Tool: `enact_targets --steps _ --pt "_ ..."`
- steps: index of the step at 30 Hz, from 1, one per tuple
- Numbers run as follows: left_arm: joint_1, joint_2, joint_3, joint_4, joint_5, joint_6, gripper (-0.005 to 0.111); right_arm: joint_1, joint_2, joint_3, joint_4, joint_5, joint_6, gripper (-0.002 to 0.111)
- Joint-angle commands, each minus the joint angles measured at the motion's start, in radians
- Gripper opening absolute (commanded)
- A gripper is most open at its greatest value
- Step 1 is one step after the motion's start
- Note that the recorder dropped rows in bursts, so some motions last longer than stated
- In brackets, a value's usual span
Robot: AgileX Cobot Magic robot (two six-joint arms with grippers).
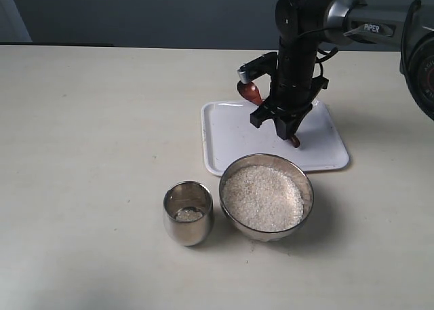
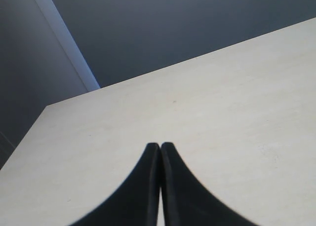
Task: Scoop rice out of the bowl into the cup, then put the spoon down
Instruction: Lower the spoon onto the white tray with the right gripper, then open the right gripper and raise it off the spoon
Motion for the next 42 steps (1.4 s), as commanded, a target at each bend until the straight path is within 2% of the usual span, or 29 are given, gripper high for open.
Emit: enact_targets --steps 1,10,15,23,27,29,42 --pt "-0.012 -0.005 -0.002 -0.002 -0.012 -0.007 0.001 -0.004 -0.002 0.002 0.0 0.002 -0.005 -0.001" --pt "-0.012 -0.005 -0.002 -0.002 -0.012 -0.007 0.001 0.004 -0.059 0.002 0.0 0.002 -0.014 -0.001" --pt "-0.012 -0.005 -0.002 -0.002 -0.012 -0.007 0.001 0.03 -0.081 0.111 -0.065 0.002 -0.018 -0.001" --pt "-0.012 -0.005 -0.002 -0.002 -0.012 -0.007 0.001 0.03 -0.081 0.122 -0.064 0.002 -0.023 -0.001" --pt "-0.012 -0.005 -0.002 -0.002 -0.012 -0.007 0.001 0.03 -0.081 0.122 -0.077 0.002 -0.023 0.02" --pt "-0.012 -0.005 -0.002 -0.002 -0.012 -0.007 0.001 0.03 -0.081 0.122 -0.103 0.002 -0.023 0.026" --pt "-0.012 -0.005 -0.002 -0.002 -0.012 -0.007 0.001 0.03 -0.092 0.122 -0.106 0.002 -0.023 0.026"
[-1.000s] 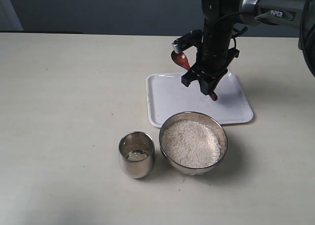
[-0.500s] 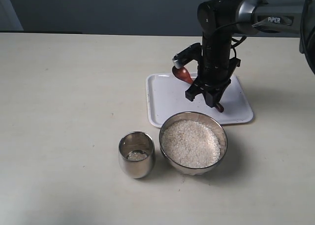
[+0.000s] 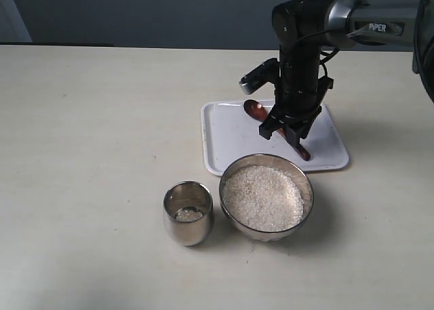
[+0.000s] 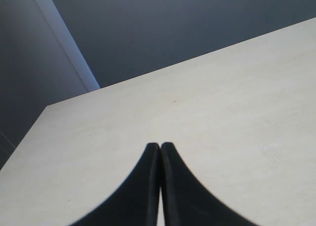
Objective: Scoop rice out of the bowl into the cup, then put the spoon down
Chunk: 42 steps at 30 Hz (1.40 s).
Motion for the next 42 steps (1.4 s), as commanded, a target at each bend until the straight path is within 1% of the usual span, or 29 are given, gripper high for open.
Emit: enact_targets --steps 1,4,6,9,11,14,15,17,22,27,30,33,36,42 --pt "-0.012 -0.005 -0.002 -0.002 -0.012 -0.007 0.001 -0.002 -0.03 0.005 -0.01 -0.002 -0.003 0.026" --pt "-0.012 -0.005 -0.002 -0.002 -0.012 -0.007 0.001 -0.004 -0.074 0.005 -0.01 -0.002 0.005 0.025" --pt "-0.012 -0.005 -0.002 -0.002 -0.012 -0.007 0.001 -0.009 -0.108 0.005 -0.008 -0.002 0.013 0.019" --pt "-0.012 -0.005 -0.002 -0.002 -0.012 -0.007 0.001 -0.033 -0.176 0.005 0.049 -0.002 0.026 -0.001" --pt "-0.012 -0.005 -0.002 -0.002 -0.012 -0.007 0.001 -0.057 -0.237 0.005 0.151 -0.002 0.02 -0.001" --pt "-0.012 -0.005 -0.002 -0.002 -0.012 -0.007 0.001 -0.084 -0.338 0.013 0.292 -0.002 -0.04 -0.001" --pt "-0.012 -0.005 -0.002 -0.002 -0.012 -0.007 0.001 -0.085 -0.382 0.024 0.326 -0.006 -0.069 -0.001" --pt "-0.012 -0.005 -0.002 -0.002 -0.012 -0.007 0.001 -0.085 -0.48 0.077 0.334 -0.078 -0.078 -0.001" --pt "-0.012 -0.005 -0.002 -0.002 -0.012 -0.007 0.001 -0.085 -0.731 0.297 0.33 -0.339 -0.071 -0.001" --pt "-0.012 -0.005 -0.002 -0.002 -0.012 -0.007 0.001 -0.085 -0.972 0.567 0.337 -0.631 -0.057 -0.001" --pt "-0.012 -0.005 -0.002 -0.002 -0.012 -0.007 0.001 -0.085 -1.068 0.722 0.337 -0.729 -0.055 -0.001" --pt "-0.012 -0.005 -0.002 -0.002 -0.012 -0.007 0.001 -0.085 -1.132 0.84 0.35 -0.794 -0.055 -0.001" --pt "-0.012 -0.005 -0.002 -0.002 -0.012 -0.007 0.001 -0.085 -1.167 0.916 0.357 -0.811 -0.055 -0.001" --pt "-0.012 -0.005 -0.002 -0.002 -0.012 -0.007 0.001 -0.085 -1.169 0.959 0.357 -0.809 -0.055 -0.001"
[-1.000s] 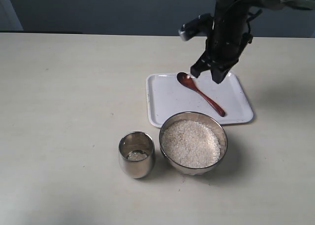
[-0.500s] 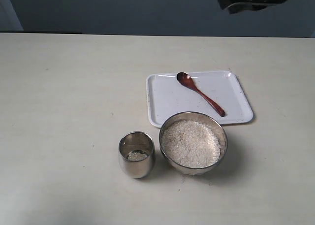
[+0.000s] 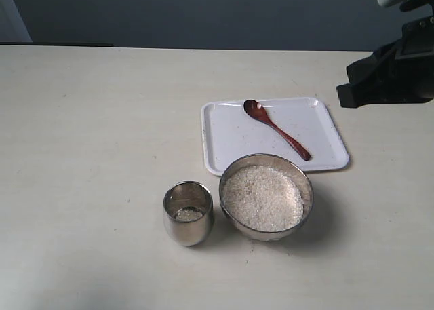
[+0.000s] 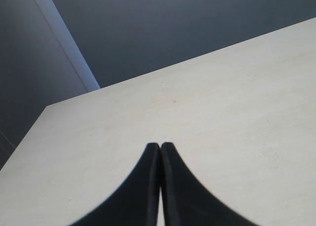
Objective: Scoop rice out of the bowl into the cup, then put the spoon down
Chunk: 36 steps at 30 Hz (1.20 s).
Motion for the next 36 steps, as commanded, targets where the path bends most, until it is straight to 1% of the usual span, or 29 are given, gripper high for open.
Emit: enact_targets --steps 1,16,17,19,21,27,29,32,36 --pt "-0.012 -0.005 -0.002 -0.002 -0.012 -0.007 0.001 -0.004 -0.009 0.013 0.001 -0.022 0.0 -0.001" --pt "-0.012 -0.005 -0.002 -0.002 -0.012 -0.007 0.001 -0.004 -0.009 0.015 -0.005 -0.024 -0.004 -0.001" --pt "-0.012 -0.005 -0.002 -0.002 -0.012 -0.007 0.001 -0.004 -0.009 0.015 -0.05 -0.024 -0.014 -0.001" --pt "-0.012 -0.005 -0.002 -0.002 -0.012 -0.007 0.001 -0.004 -0.009 0.015 -0.248 -0.024 -0.017 -0.001" --pt "-0.012 -0.005 -0.002 -0.002 -0.012 -0.007 0.001 -0.004 -0.009 0.015 -0.367 -0.025 -0.017 -0.001" --pt "-0.012 -0.005 -0.002 -0.002 -0.012 -0.007 0.001 -0.004 -0.045 0.015 -0.366 -0.028 -0.008 -0.001" --pt "-0.012 -0.005 -0.002 -0.002 -0.012 -0.007 0.001 -0.007 -0.079 0.015 -0.397 -0.064 -0.008 -0.001" --pt "-0.012 -0.005 -0.002 -0.002 -0.012 -0.007 0.001 -0.048 -0.159 0.015 -0.383 -0.083 -0.008 -0.001" --pt "-0.012 -0.005 -0.002 -0.002 -0.012 -0.007 0.001 -0.169 -0.292 0.015 -0.308 -0.083 -0.008 -0.001"
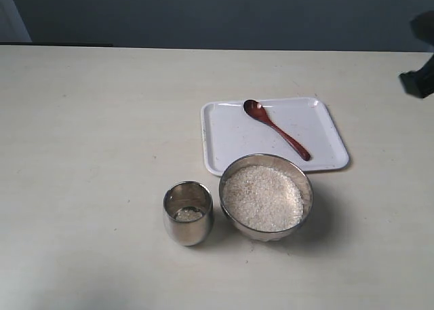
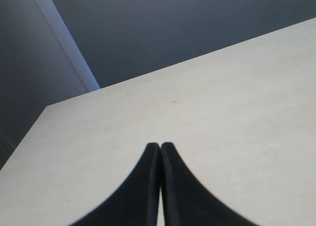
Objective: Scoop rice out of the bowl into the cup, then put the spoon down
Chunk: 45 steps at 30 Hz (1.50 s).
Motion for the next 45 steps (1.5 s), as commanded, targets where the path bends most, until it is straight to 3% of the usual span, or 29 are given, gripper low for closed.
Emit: enact_targets --steps 1,8,14,19,26,32,45 --pt "-0.012 -0.005 -0.002 -0.002 -0.012 -0.007 0.001 -0.133 -0.135 0.003 0.052 -0.018 0.0 -0.001" --pt "-0.012 -0.005 -0.002 -0.002 -0.012 -0.007 0.001 -0.285 -0.318 0.003 0.077 0.021 0.003 -0.001" --pt "-0.012 -0.005 -0.002 -0.002 -0.012 -0.007 0.001 -0.388 -0.418 0.038 0.248 0.205 0.095 -0.001" --pt "-0.012 -0.005 -0.002 -0.002 -0.012 -0.007 0.001 -0.48 -0.488 0.278 0.507 -0.027 0.095 -0.001" --pt "-0.012 -0.005 -0.002 -0.002 -0.012 -0.007 0.001 -0.491 -0.606 0.666 0.819 -0.306 0.093 -0.001" --pt "-0.012 -0.005 -0.002 -0.002 -0.012 -0.007 0.001 -0.491 -0.65 0.768 0.82 -0.28 0.059 -0.001" --pt "-0.012 -0.005 -0.002 -0.002 -0.012 -0.007 0.001 -0.491 -0.654 0.777 0.66 -0.242 0.006 -0.001"
